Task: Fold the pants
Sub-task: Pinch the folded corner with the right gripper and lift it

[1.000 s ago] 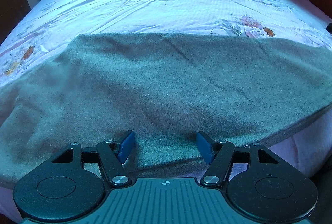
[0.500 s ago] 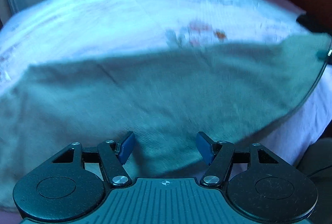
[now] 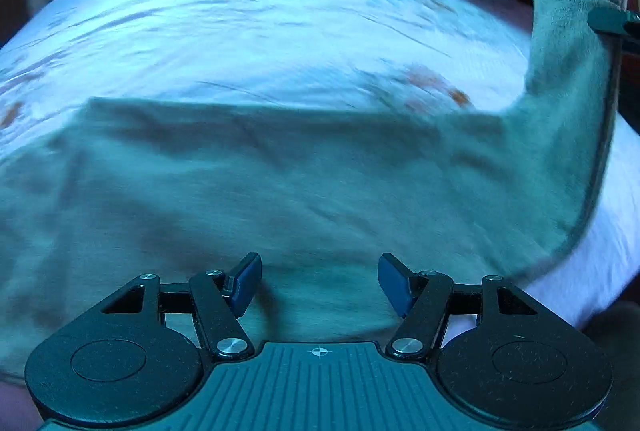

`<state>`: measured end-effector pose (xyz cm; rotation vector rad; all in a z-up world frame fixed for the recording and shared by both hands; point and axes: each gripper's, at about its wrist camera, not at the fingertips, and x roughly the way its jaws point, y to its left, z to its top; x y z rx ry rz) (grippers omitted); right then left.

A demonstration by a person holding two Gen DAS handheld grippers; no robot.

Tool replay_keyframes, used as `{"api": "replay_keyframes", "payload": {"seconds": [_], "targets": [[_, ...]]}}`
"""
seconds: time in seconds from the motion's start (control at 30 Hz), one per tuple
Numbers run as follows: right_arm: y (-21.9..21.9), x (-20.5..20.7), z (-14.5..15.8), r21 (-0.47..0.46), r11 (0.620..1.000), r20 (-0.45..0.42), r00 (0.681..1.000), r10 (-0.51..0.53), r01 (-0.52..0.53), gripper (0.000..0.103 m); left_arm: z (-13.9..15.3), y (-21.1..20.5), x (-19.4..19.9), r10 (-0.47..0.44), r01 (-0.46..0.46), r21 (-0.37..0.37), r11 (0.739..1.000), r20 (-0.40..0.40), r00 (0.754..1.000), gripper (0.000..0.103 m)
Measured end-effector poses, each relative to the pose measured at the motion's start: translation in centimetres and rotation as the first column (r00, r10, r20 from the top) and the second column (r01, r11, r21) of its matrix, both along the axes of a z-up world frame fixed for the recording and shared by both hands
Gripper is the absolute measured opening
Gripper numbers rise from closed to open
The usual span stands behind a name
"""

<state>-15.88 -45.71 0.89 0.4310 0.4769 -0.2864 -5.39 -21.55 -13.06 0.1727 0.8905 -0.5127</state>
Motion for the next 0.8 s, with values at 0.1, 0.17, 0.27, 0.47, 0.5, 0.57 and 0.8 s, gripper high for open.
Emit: {"api": "replay_keyframes", "payload": {"seconds": [0.1, 0.17, 0.27, 0.47, 0.5, 0.57, 0.8], "targets": [[3.8, 2.3, 0.4, -0.006, 0.993, 0.005, 0.993, 0.119, -0.119, 0.002, 0.7, 3.7, 2.1, 0.090, -0.090, -0.019, 0.996, 0.006, 0.996, 0.066], [6.5, 3.7, 0.2, 0.002, 0.981, 0.004, 0.981, 0.195, -0.195, 0.002, 0.9, 6.3, 3.6, 0.149, -0.149, -0.021, 0.989, 0.015, 0.989, 0.065], [10.5, 5.6, -0.8, 0.023, 0.954, -0.009, 0.954, 0.301, -0.300, 0.002, 1.0, 10.6, 5.8, 0.256, -0.255, -0.024, 0.967, 0.019, 0.967, 0.066], [17.8, 8.4, -5.8, 0.084, 0.886, -0.095, 0.881, 0.464, -0.457, 0.002, 0.4, 17.2, 7.9, 0.400, -0.400, -0.007, 0.917, 0.025, 0.916, 0.066], [18.6, 8.6, -7.0, 0.098, 0.876, -0.112, 0.870, 0.481, -0.472, 0.002, 0.2, 17.7, 7.9, 0.408, -0.408, -0.005, 0.913, 0.026, 0.913, 0.066], [20.2, 8.8, -8.9, 0.081, 0.868, -0.161, 0.853, 0.496, -0.490, 0.003, 0.0, 18.5, 7.8, 0.412, -0.412, -0.005, 0.911, 0.023, 0.911, 0.066], [21.8, 8.9, -11.8, 0.130, 0.860, -0.257, 0.821, 0.510, -0.494, 0.021, 1.0, 17.2, 7.5, 0.365, -0.365, -0.042, 0.930, 0.000, 0.931, 0.066]]}}
